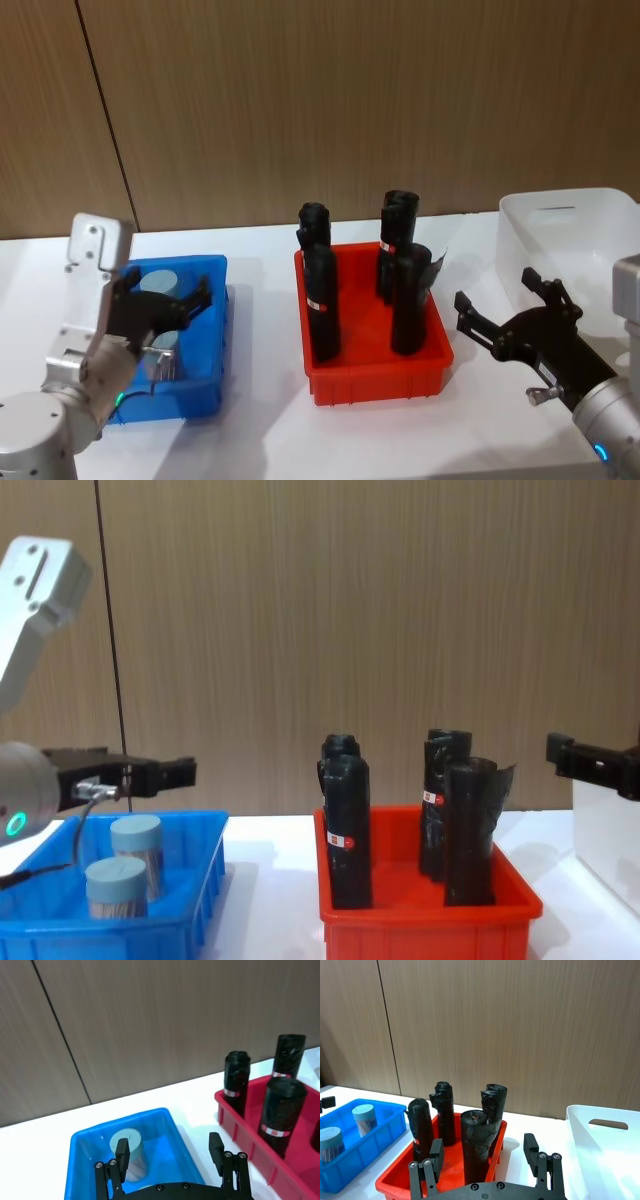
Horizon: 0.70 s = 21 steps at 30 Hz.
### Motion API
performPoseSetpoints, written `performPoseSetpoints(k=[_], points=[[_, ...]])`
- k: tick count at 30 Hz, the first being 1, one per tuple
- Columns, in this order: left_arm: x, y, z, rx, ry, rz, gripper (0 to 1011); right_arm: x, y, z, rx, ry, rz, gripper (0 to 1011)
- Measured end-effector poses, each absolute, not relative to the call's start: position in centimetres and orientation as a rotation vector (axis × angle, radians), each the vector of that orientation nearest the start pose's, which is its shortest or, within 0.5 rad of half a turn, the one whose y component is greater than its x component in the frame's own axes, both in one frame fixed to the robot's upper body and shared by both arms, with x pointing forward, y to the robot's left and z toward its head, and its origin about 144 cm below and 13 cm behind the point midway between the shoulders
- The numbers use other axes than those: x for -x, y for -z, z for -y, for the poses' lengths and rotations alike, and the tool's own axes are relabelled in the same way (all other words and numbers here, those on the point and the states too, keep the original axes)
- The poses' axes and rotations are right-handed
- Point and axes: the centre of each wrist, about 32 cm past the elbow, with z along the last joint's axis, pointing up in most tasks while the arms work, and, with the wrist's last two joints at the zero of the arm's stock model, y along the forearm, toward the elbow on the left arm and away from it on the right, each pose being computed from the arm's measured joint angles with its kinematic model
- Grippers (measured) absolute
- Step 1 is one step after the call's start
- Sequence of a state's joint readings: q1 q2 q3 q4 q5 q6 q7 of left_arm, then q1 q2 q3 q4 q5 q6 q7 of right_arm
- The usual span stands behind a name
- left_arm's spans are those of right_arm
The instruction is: Pick the cotton swabs from the blue box and place them into the white box.
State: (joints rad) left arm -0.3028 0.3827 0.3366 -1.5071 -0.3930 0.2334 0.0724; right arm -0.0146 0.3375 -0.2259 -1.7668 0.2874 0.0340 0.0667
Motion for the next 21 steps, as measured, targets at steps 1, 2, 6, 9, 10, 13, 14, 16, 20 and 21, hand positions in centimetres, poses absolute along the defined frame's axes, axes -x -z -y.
performPoseSetpoints(k=[1, 2, 6, 9, 10, 13, 14, 16, 20, 21], points=[[-52.8, -120.8, -25.0, -0.152, -1.37, -0.038, 1004, -44.3, -118.9, 23.7, -0.026, 1.229, 0.075, 1001], [-52.8, -120.7, -25.1, -0.153, -1.371, -0.046, 1004, -44.3, -118.9, 23.7, -0.026, 1.229, 0.075, 1001], [-53.0, -120.3, -25.7, -0.158, -1.378, -0.078, 1004, -44.3, -118.9, 23.7, -0.026, 1.23, 0.075, 1001], [-53.1, -120.0, -26.2, -0.164, -1.381, -0.099, 1004, -44.3, -118.9, 23.7, -0.026, 1.23, 0.075, 1001], [-53.2, -120.0, -26.3, -0.165, -1.381, -0.104, 1004, -44.3, -118.9, 23.7, -0.026, 1.229, 0.075, 1002], [-53.2, -119.7, -26.6, -0.172, -1.381, -0.122, 1004, -44.3, -118.9, 23.7, -0.026, 1.229, 0.075, 1001], [-53.3, -119.6, -26.8, -0.176, -1.38, -0.131, 1004, -44.3, -118.9, 23.7, -0.026, 1.23, 0.075, 1001], [-53.3, -119.5, -27.0, -0.181, -1.38, -0.139, 1004, -44.3, -118.9, 23.7, -0.026, 1.23, 0.075, 1002], [-53.4, -119.2, -27.3, -0.194, -1.376, -0.156, 1004, -44.3, -118.9, 23.7, -0.026, 1.23, 0.075, 1001], [-53.4, -119.1, -27.4, -0.199, -1.374, -0.163, 1004, -44.3, -118.9, 23.7, -0.026, 1.23, 0.075, 1001]])
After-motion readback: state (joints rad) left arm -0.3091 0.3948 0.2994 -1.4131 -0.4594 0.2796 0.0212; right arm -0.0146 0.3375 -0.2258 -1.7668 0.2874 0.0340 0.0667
